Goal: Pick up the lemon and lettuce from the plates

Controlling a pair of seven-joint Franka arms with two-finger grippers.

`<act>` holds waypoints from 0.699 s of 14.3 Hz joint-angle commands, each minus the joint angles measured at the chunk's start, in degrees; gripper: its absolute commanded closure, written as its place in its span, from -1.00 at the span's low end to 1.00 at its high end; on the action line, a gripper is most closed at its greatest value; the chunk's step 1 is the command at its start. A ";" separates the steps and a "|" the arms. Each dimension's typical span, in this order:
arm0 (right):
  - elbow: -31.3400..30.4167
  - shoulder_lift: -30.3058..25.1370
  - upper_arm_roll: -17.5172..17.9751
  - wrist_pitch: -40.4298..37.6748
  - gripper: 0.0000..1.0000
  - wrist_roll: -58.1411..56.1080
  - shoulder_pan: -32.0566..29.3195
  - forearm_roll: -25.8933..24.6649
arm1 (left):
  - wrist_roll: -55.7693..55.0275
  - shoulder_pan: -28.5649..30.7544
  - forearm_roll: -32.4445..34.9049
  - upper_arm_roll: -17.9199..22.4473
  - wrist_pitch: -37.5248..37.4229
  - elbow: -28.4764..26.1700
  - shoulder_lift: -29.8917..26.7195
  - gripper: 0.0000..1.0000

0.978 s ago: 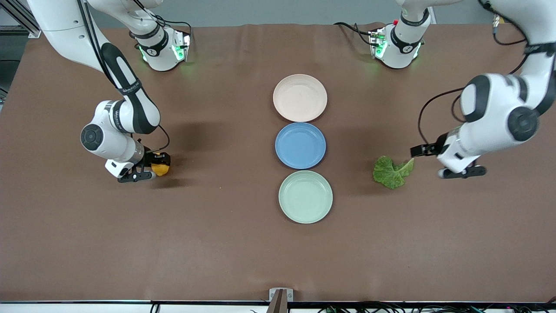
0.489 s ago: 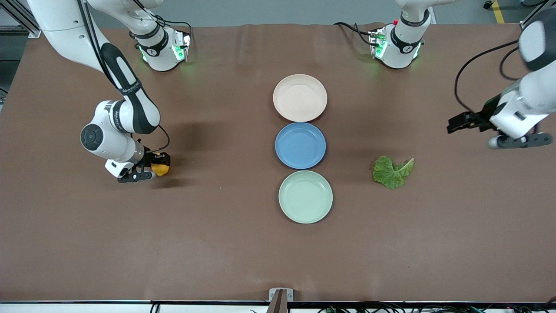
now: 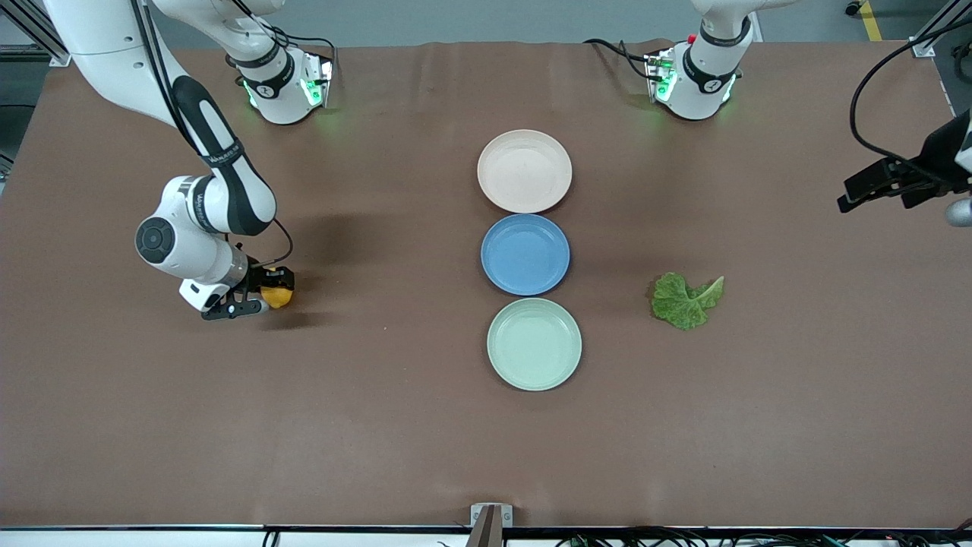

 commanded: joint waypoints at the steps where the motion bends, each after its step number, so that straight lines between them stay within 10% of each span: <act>1: -0.68 -0.48 0.72 0.36 -0.13 -1.59 -1.01 1.37 | -0.11 0.03 1.16 -0.24 -1.45 2.54 0.96 -1.00; 2: -0.68 -0.56 0.72 0.19 -0.98 -1.59 -1.01 1.37 | -0.11 0.03 1.25 -0.24 -1.53 2.63 0.96 -1.00; 10: 11.87 -3.55 -0.95 -18.77 -1.00 -0.28 -0.92 -0.29 | -0.20 -0.06 3.62 -0.59 -1.53 3.68 1.22 -1.00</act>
